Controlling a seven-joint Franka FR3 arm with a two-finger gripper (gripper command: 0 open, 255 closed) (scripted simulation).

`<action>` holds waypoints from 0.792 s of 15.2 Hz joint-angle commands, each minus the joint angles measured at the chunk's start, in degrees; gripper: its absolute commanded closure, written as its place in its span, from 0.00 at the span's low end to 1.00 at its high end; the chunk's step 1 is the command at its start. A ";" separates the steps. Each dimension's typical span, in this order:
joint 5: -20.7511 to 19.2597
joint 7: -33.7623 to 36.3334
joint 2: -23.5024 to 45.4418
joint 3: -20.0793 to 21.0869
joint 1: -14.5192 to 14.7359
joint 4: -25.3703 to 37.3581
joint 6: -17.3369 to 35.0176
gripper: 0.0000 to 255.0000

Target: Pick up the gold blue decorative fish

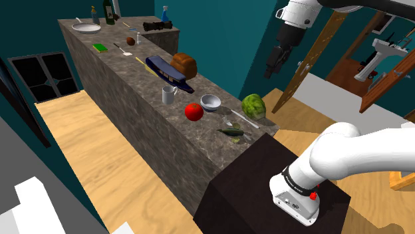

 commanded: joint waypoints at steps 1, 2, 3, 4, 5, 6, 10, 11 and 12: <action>0.00 0.00 0.00 0.00 0.00 0.00 0.00 0.00; -0.24 -1.12 0.01 -0.81 -0.14 -1.70 1.71 0.00; -0.48 -2.24 0.12 -1.63 -0.28 -3.33 3.44 0.00; -0.71 -3.36 0.33 -2.47 -0.42 -4.88 5.19 0.00; -0.94 -4.49 0.63 -3.31 -0.57 -6.37 6.96 0.00; -1.15 -5.63 1.05 -4.15 -0.72 -7.77 8.76 0.00; -1.83 -10.32 3.78 -7.62 -1.27 -12.63 16.18 0.00; -1.95 -11.53 4.75 -8.52 -1.36 -13.64 18.10 0.00; -2.02 -12.77 5.84 -9.42 -1.45 -14.57 20.04 0.00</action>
